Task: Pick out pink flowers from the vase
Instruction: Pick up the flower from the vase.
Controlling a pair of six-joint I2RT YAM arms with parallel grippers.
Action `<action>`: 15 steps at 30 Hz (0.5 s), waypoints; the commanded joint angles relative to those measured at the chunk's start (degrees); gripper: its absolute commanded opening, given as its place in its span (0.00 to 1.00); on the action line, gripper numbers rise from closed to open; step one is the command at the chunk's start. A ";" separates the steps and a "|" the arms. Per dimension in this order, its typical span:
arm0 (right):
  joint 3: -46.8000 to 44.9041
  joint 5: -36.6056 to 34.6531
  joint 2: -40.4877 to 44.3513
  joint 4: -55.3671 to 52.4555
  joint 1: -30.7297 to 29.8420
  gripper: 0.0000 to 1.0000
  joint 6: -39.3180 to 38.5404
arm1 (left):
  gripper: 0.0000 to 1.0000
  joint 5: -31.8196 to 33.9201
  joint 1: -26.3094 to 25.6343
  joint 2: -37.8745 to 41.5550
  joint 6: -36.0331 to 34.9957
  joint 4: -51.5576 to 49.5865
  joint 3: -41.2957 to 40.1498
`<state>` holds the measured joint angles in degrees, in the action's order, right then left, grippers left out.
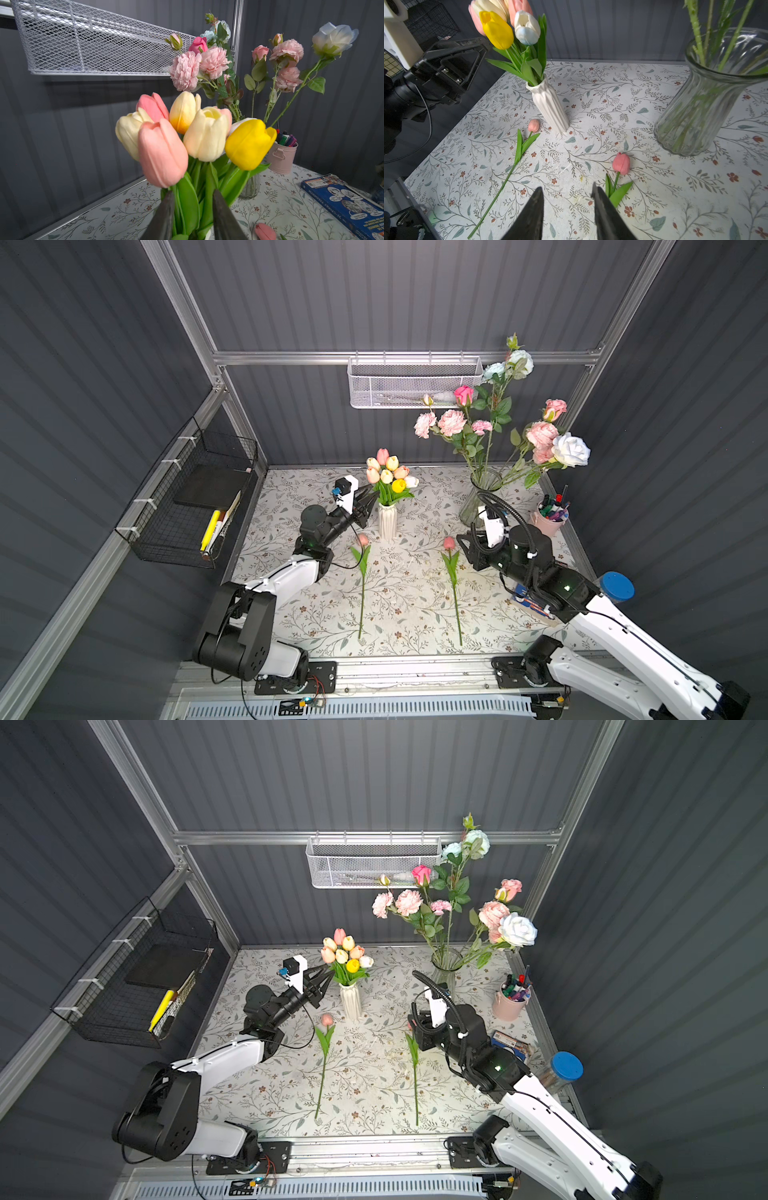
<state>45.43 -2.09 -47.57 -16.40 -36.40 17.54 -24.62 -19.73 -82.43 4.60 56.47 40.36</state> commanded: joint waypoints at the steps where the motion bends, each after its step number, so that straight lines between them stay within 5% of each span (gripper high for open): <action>1: 0.80 -1.20 0.20 -0.70 0.10 0.41 -0.60 | 0.33 0.30 0.12 -1.20 1.29 0.63 1.81; 15: 0.18 -1.39 0.81 -1.04 0.10 0.41 0.21 | 0.32 2.56 0.13 -4.29 2.61 0.12 4.79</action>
<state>45.43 -2.96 -47.42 -17.41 -36.40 17.56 -23.49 -19.73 -86.17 6.15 56.38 43.27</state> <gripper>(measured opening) 0.413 0.324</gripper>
